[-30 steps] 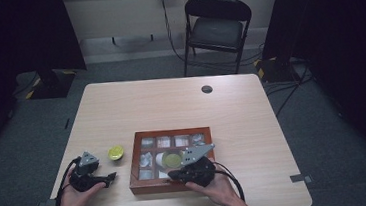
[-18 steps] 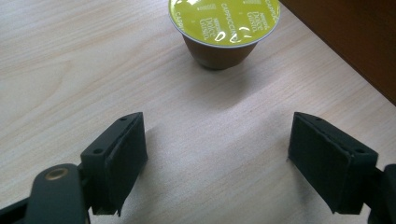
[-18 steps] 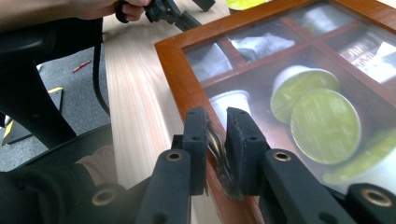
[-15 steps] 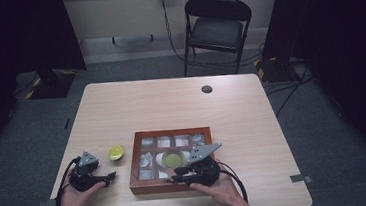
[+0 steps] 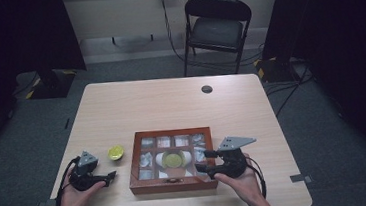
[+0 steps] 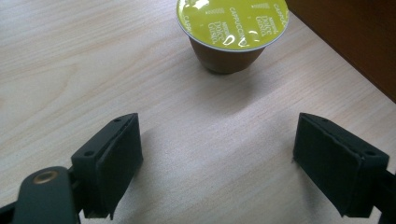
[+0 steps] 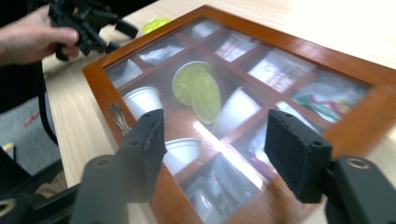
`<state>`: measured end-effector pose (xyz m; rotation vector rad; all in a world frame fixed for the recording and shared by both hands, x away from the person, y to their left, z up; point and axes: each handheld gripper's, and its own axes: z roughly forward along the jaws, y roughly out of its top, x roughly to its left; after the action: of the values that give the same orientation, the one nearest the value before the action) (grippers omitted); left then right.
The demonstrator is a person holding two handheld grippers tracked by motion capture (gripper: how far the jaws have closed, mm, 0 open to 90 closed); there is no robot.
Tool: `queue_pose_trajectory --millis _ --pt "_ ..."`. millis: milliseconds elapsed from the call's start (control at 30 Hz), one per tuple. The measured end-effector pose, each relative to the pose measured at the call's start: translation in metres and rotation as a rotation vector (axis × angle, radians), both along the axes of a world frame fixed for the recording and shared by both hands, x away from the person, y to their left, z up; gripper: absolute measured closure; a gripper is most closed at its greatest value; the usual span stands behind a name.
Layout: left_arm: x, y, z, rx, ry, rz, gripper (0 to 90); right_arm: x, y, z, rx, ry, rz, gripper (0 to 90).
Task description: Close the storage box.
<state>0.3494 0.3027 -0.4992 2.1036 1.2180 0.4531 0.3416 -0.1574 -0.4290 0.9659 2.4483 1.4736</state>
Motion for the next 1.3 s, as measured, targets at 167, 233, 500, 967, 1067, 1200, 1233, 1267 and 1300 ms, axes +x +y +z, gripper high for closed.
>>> queue_pose_trajectory --millis 167,233,500,967,1067,1200,1233,1267,1300 --pt "0.0 0.001 -0.001 -0.004 -0.011 0.0 14.8 0.001 -0.015 0.001 -0.018 -0.017 -0.105 24.1" --pt "0.0 0.001 -0.001 -0.006 -0.013 0.0 14.8 0.001 -0.023 0.001 -0.027 -0.03 -0.167 22.6" --pt "0.001 0.003 -0.003 -0.012 -0.033 0.013 14.4 0.005 -0.066 -0.017 -0.1 0.009 -0.318 15.7" --pt "0.005 0.008 -0.007 -0.016 -0.047 0.059 6.5 0.024 -0.113 -0.061 -0.325 0.11 -0.562 14.9" --pt "0.005 0.008 -0.007 -0.016 -0.045 0.063 5.8 0.022 -0.113 -0.067 -0.329 0.063 -0.594 12.5" --pt "0.005 0.008 -0.007 -0.016 -0.046 0.076 5.6 0.022 -0.113 -0.071 -0.313 0.041 -0.618 7.5" --pt "0.005 0.008 -0.007 -0.015 -0.045 0.079 5.5 0.022 -0.113 -0.071 -0.313 0.042 -0.618 7.5" --pt "0.005 0.008 -0.007 -0.015 -0.046 0.082 5.5 0.022 -0.113 -0.071 -0.313 0.042 -0.618 7.5" --pt "0.005 0.008 -0.007 -0.016 -0.045 0.085 5.5 0.022 -0.113 -0.071 -0.313 0.042 -0.618 7.5"
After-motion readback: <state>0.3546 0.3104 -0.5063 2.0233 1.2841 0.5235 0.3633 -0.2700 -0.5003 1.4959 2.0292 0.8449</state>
